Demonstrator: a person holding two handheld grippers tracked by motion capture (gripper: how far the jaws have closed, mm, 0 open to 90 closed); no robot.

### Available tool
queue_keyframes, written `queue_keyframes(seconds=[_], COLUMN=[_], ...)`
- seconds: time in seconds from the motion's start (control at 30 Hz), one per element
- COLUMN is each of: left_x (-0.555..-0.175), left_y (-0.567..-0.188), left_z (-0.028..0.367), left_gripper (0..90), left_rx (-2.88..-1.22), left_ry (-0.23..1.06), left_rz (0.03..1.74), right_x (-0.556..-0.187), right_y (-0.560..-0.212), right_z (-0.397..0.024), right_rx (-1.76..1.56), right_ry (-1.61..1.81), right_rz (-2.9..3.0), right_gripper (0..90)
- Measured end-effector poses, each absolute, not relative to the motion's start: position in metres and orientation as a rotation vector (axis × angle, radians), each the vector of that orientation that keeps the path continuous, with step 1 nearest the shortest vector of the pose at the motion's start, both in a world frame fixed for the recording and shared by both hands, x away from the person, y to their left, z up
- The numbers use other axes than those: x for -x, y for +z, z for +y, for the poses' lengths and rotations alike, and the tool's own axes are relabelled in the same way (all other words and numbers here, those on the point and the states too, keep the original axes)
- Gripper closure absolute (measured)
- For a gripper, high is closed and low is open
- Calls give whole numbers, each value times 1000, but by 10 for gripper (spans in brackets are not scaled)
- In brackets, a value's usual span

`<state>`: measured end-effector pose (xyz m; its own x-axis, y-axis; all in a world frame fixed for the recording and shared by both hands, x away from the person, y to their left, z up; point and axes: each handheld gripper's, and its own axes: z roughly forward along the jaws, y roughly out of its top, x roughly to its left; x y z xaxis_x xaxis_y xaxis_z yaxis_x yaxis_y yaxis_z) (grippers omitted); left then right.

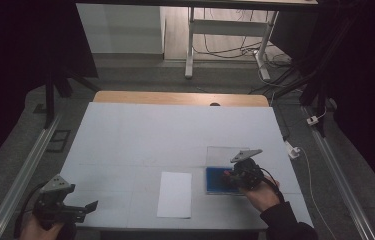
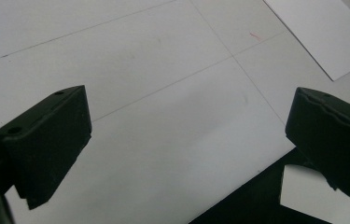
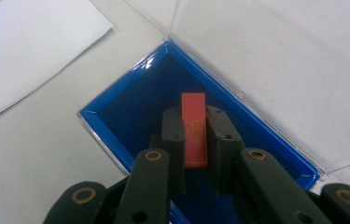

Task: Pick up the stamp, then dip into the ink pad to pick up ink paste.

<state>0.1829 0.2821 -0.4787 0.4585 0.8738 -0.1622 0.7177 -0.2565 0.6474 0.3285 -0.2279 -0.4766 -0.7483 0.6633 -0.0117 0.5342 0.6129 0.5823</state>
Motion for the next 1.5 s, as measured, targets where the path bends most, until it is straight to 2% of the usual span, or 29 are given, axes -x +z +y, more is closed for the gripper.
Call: queue_keyframes(seconds=[0.87, 1.5], left_x=[-183, -183], left_y=[-479, -479], left_z=[282, 281], left_gripper=[8, 9], left_rx=[-2044, -2049], left_ry=[301, 302], left_rz=[1324, 1320], right_x=[-319, -323], right_y=[-459, -467], right_z=[-237, -232], right_rx=[-935, -947], right_ry=[946, 893], right_rz=[2557, 2570], right_gripper=[792, 792])
